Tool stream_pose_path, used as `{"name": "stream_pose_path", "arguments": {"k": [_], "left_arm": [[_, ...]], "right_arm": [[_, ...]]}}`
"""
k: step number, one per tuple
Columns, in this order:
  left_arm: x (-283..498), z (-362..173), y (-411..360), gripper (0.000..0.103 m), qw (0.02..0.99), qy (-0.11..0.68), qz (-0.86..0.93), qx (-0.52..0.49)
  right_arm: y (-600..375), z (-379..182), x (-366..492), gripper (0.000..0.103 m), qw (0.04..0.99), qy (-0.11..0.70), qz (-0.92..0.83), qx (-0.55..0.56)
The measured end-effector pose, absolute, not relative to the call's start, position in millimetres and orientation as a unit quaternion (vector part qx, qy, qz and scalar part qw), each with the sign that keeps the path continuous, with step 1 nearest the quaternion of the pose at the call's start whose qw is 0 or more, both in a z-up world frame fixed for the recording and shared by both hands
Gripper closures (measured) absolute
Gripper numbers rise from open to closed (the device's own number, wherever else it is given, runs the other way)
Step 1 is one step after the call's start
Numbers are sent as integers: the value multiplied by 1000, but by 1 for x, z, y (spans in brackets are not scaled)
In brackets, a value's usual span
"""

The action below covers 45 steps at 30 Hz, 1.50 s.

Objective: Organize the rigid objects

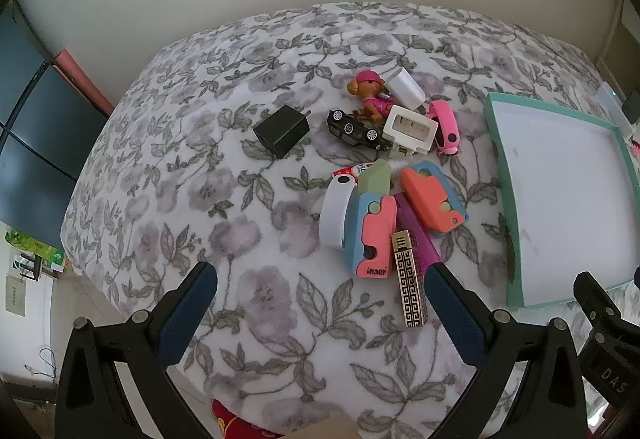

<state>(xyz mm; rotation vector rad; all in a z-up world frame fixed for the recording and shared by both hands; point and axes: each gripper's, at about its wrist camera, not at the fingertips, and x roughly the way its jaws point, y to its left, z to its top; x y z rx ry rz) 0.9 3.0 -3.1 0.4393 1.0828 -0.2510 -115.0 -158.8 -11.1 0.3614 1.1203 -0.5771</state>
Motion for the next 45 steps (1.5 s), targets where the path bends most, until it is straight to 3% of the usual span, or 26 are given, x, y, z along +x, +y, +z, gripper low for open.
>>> {"name": "stream_pose_path", "arguments": {"k": [45], "left_arm": [[3, -5, 9, 0, 825, 516, -111, 201]], "right_arm": [[-154, -16, -113, 0, 790, 530, -267, 153]]}}
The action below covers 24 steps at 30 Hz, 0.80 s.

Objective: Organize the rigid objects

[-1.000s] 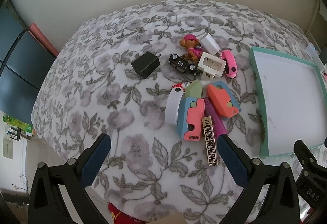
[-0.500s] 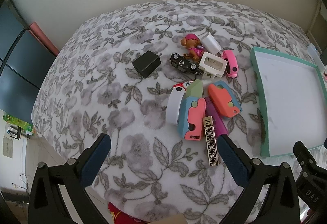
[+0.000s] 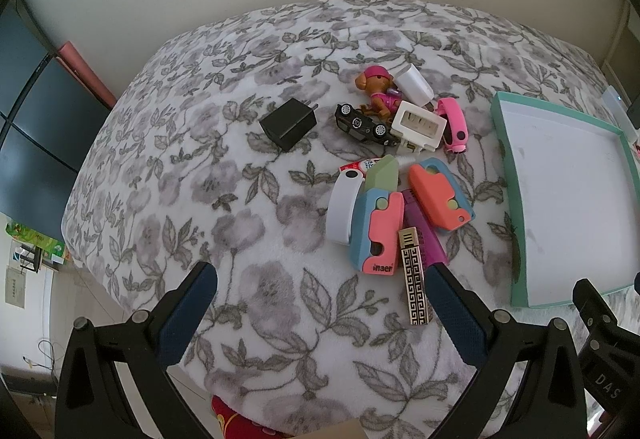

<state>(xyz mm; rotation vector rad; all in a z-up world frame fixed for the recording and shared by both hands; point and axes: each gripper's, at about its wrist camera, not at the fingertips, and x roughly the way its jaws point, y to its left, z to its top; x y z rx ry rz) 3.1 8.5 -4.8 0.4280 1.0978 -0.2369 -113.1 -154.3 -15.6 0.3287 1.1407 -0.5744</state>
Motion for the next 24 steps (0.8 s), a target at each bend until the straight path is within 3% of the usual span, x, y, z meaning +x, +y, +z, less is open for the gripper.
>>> {"name": "stream_pose_path", "arguments": {"k": [24], "left_arm": [[4, -6, 13, 0, 826, 519, -111, 190]], "right_arm": [[-146, -17, -106, 0, 791, 536, -262, 135]]}}
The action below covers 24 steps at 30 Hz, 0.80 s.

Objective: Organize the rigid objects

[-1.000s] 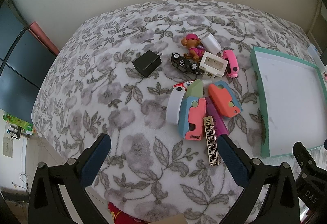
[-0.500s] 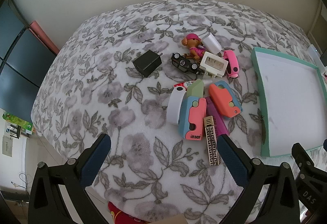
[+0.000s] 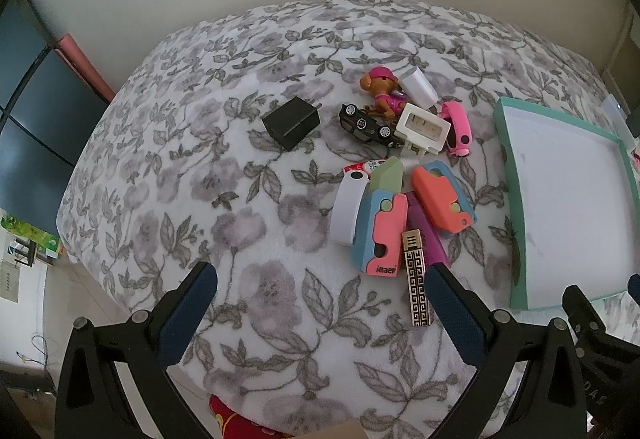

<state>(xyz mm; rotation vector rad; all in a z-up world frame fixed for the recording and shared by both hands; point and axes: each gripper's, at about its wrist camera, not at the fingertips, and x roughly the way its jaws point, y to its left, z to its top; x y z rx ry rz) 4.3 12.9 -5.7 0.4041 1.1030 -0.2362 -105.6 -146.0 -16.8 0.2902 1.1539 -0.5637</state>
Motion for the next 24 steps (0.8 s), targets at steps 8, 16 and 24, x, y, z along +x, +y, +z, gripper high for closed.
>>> {"name": "stream_pose_path", "arguments": {"k": [8, 16, 24], "left_arm": [[27, 9, 41, 0, 846, 511, -63, 141], [54, 19, 66, 0, 850, 514, -41, 107], [68, 13, 77, 0, 840, 533, -49, 92]], "right_arm": [[-135, -9, -93, 0, 805, 524, -237, 142], [-118, 1, -66, 0, 818, 518, -192, 159], [-103, -3, -39, 0, 817, 529, -160, 166]]}}
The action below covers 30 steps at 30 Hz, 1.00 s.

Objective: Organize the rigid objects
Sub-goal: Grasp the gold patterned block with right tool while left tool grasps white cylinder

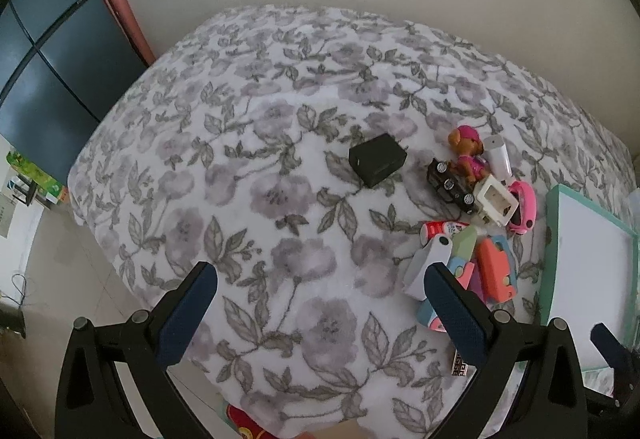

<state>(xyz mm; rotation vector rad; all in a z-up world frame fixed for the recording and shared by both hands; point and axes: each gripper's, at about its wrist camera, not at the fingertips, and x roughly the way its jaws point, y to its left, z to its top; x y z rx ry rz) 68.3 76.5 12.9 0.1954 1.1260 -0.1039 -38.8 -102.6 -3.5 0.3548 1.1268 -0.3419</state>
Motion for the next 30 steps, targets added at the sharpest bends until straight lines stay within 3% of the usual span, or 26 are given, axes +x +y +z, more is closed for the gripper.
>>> {"name": "stream_pose_path", "arguments": {"k": [6, 11, 30], "left_arm": [[75, -12, 80, 0, 821, 562, -46, 91], [81, -26, 89, 0, 812, 577, -37, 75], [89, -37, 80, 0, 811, 577, -89, 45]], "right_arm": [[-88, -18, -24, 0, 808, 548, -137, 166], [-80, -35, -17, 14, 797, 568, -118, 170], [-45, -85, 6, 46, 769, 619, -95, 133]]}}
